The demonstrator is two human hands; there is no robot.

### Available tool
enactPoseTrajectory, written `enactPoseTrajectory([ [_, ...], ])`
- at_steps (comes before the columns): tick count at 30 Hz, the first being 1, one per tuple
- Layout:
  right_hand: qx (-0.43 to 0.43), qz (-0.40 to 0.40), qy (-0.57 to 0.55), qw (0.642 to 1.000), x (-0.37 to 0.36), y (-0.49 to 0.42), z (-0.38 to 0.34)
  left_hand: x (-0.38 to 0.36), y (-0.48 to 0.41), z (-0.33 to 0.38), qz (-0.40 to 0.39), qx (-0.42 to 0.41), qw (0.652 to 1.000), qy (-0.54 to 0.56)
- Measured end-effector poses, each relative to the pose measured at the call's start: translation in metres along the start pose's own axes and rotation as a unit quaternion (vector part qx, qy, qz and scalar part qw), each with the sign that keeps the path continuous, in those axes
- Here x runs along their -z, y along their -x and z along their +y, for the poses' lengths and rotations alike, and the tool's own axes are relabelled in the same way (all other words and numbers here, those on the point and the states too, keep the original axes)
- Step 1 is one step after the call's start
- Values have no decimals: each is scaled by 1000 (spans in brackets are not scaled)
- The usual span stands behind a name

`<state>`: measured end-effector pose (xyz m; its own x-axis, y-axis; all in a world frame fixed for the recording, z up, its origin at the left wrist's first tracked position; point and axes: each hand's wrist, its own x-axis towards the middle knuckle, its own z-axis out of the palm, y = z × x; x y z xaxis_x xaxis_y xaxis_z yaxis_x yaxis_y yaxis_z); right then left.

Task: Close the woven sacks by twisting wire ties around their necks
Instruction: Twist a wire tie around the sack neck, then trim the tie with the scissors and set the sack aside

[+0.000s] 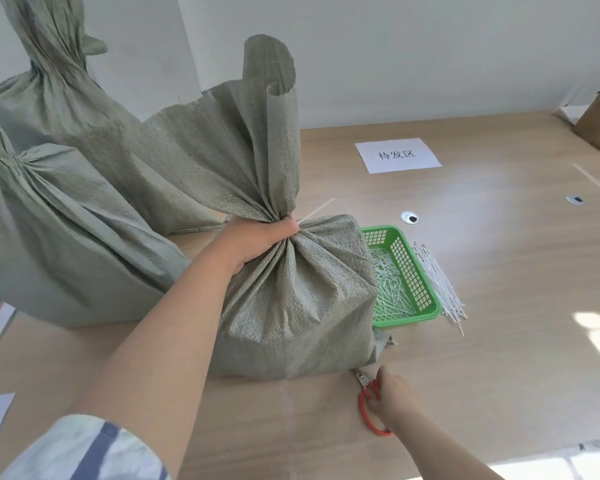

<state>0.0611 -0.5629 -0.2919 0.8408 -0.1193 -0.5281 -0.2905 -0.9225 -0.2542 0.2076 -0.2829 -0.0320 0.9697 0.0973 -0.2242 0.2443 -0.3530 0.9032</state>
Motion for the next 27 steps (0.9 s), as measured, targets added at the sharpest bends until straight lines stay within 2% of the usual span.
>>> enactPoseTrajectory([
  [3, 20, -2, 11, 1000, -5, 3, -1, -2, 0, 1, -1, -11, 1000, 9],
  [10, 58, 46, -12, 997, -2, 16, 17, -3, -3, -4, 9, -12, 1000, 18],
  [15, 43, 80, -49, 995, 11, 36, 43, -4, -3, -1, 7, -9, 1000, 25],
  [21, 23, 80, -92, 992, 42, 48, 61, -4, -1, 0, -1, 3, 1000, 22],
  [27, 51, 71, -48, 995, 66, 42, 75, -3, 1, 2, 6, 19, 1000, 19],
])
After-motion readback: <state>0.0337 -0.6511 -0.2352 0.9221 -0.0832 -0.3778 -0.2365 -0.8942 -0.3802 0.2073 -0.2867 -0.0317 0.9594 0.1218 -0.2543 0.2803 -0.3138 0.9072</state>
